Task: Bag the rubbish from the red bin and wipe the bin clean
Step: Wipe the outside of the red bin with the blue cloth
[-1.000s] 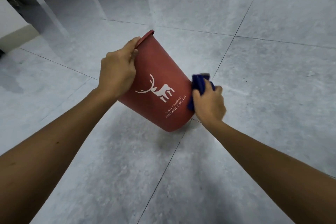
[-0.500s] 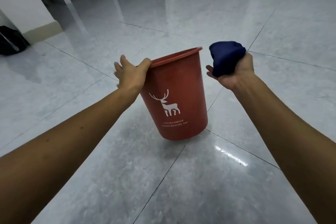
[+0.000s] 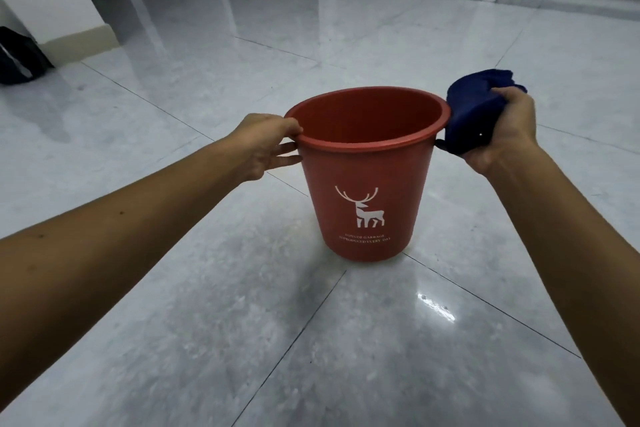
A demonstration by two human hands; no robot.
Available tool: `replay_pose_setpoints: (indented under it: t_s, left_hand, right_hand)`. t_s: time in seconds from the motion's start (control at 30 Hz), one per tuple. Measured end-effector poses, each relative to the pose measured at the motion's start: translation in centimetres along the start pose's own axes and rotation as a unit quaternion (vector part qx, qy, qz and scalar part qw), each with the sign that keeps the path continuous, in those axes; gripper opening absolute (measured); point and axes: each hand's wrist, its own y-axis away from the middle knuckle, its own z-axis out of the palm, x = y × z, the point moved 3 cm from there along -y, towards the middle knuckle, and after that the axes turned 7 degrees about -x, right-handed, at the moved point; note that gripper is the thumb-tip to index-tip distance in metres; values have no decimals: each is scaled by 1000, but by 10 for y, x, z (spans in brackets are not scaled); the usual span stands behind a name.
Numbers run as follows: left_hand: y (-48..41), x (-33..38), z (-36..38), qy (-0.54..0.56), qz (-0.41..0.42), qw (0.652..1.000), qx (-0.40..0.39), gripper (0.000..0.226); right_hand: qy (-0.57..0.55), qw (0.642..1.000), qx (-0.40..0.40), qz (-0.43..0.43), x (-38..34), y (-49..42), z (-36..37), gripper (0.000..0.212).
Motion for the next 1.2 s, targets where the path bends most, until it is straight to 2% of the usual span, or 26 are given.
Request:
replay_pose_setpoints:
  t_s: [0.13,0.23,0.3,0.4,0.5,0.6,0.67,0.77,0.87,0.93,1.0,1.07,1.13,1.2]
  left_hand:
    - [5,-10,18,-27,5,1000,-11,13]
    - [7,-20,23,-58,16,998,-1,38]
    - [5,-26,22,-100,20,995,23,49]
    - [-2,-29,21,-160,25,985,62,49]
    - [-4,-20,24,-225,88,966,95,51]
    - [17,18,45,-258,180,943,110,36]
    - [42,48,73,-186,184,964,52,26]
    - [79,121,130,-89,126,982,-106,17]
    - [110,214,184,-27,62,965,-254,51]
    - [127,282,213,-6,14,947,-320,63]
    - [151,339,229,-64,3,932,-356,64]
    - [178,391,238,-106,-5,924,-368,51]
    - [210,434,246,-86,-19,927,-364,33]
    - [245,468,257,-60,-36,932,-355,23]
  right_hand:
    - [21,999,34,1,2,10,-26,38]
    - [42,998,36,12,13,16,-44,43]
    - [67,997,36,13,15,18,-52,39]
    - [100,993,55,-13,3,14,-62,20]
    - [88,993,63,-43,-36,9,-65,31]
    - [57,997,49,-20,-90,23,-41,32]
    - [41,998,38,13,-118,41,-21,30]
    - [73,994,26,72,-171,78,14,29]
    - [140,983,6,115,-240,122,53,31]
    - [180,974,-7,139,-296,150,78,25]
    - [191,967,-26,164,-347,179,100,25]
    - [171,970,-17,174,-401,213,119,36]
    - [118,981,18,153,-450,251,134,53]
    - [78,988,54,120,-488,293,144,58]
